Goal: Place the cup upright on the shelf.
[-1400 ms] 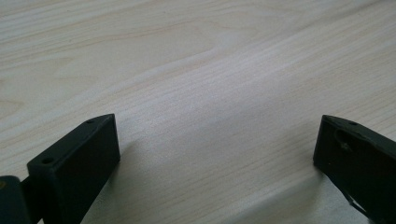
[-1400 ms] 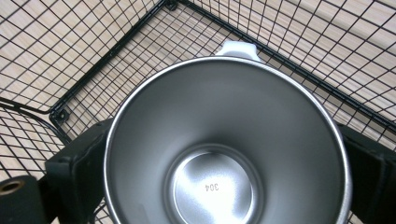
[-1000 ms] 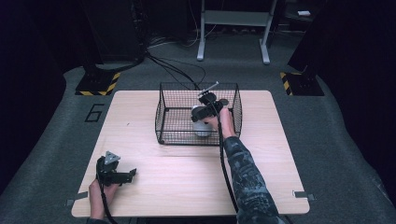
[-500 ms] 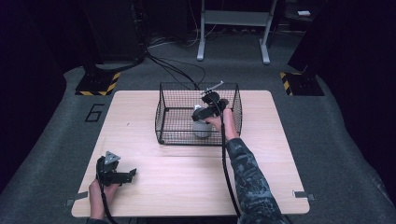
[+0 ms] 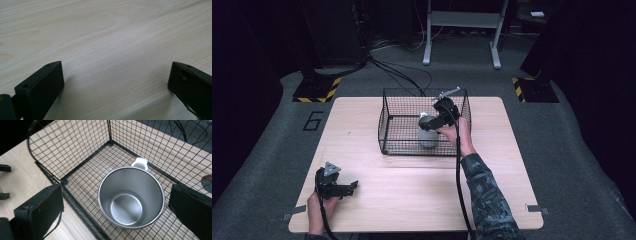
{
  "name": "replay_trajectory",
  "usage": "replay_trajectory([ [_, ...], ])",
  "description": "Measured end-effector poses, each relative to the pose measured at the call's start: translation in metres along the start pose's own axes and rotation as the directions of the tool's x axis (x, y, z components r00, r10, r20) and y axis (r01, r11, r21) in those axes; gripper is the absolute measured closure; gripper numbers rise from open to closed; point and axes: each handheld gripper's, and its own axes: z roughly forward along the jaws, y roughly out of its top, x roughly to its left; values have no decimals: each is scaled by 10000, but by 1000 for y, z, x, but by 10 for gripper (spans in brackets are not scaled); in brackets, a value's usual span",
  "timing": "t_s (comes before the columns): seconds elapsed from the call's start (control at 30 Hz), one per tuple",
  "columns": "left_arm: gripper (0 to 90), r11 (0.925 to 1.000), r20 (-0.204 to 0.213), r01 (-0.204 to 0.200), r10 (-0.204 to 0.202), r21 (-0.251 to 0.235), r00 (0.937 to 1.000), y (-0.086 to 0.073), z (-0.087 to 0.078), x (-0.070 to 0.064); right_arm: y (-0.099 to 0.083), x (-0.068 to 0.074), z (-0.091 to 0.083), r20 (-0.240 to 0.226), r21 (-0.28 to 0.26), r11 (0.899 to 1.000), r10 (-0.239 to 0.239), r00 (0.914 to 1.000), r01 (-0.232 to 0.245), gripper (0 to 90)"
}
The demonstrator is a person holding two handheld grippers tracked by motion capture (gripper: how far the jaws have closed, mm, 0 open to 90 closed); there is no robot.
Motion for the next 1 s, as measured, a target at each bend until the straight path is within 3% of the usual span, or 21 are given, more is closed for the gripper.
replay_trajectory([
  [0.57,4,9998,-63,110,-111,-193,9999,-1,1,-1,-49,22,-59,114,-1073,9923,-617,9980,626,0],
  [0.87,4,9999,-18,89,-89,-85,10000,0,1,-1,-85,28,-83,417,-1414,9875,-643,9971,696,0],
  [1.0,4,9999,-10,92,-92,-84,10000,0,1,-1,-114,26,-94,665,-1503,9871,-452,9968,548,0],
])
